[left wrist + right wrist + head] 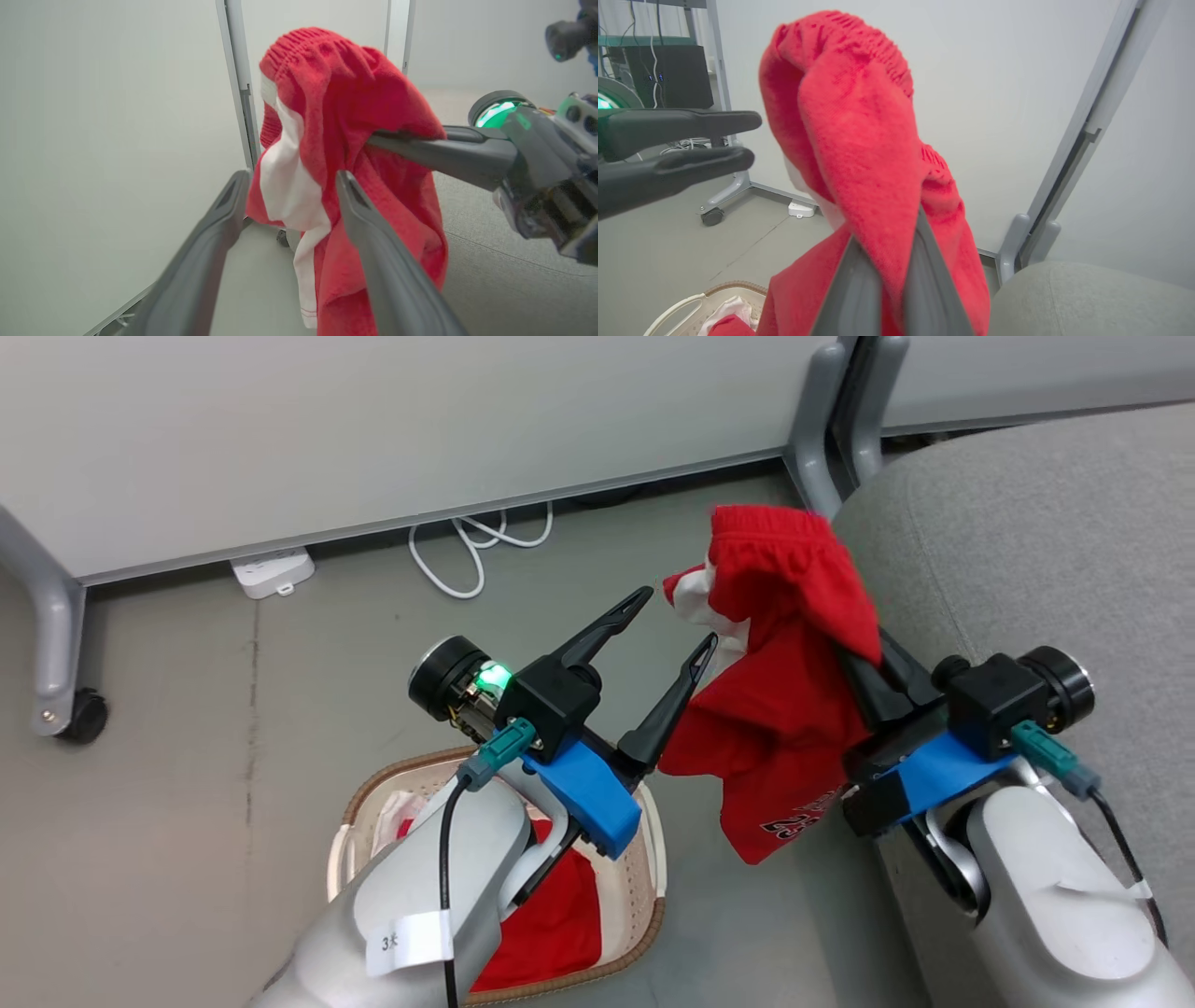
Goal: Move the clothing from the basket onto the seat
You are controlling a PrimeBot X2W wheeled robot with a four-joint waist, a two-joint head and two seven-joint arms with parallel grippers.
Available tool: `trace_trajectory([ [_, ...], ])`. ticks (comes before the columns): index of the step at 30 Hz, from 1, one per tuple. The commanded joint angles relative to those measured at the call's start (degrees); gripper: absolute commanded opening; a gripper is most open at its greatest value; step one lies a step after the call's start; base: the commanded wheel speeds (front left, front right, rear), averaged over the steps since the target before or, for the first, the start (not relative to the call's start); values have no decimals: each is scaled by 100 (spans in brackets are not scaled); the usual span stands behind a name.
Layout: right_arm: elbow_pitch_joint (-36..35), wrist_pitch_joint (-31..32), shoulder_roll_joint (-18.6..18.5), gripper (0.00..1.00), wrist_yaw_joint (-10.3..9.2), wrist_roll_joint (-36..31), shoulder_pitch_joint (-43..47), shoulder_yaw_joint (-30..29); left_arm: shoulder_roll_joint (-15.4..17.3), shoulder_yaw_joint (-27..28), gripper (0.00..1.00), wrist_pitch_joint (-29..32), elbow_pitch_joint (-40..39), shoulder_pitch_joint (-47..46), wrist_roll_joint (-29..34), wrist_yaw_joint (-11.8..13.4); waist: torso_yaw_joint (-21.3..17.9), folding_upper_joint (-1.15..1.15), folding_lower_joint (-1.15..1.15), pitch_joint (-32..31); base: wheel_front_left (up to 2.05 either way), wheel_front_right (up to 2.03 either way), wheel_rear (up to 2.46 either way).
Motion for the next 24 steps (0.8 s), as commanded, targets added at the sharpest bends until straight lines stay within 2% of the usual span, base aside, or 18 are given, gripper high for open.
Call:
trace_trajectory([
  [1, -86, -21, 34, 0, 1, -42, 83, -168, 38, -9, 100, -15, 2, -36, 19, -6, -230, 0, 0, 126, 0, 0, 0],
  [13, -414, -21, 181, 0, 1, -161, 400, -1350, 79, -338, 100, -15, 2, -141, 47, -6, -889, 0, 0, 435, 0, 0, 0],
  [24, -634, -21, 371, 0, 1, -227, 687, -1906, 156, -643, 100, -15, 47, -230, 60, -6, -1506, 0, 0, 652, 0, 0, 0],
])
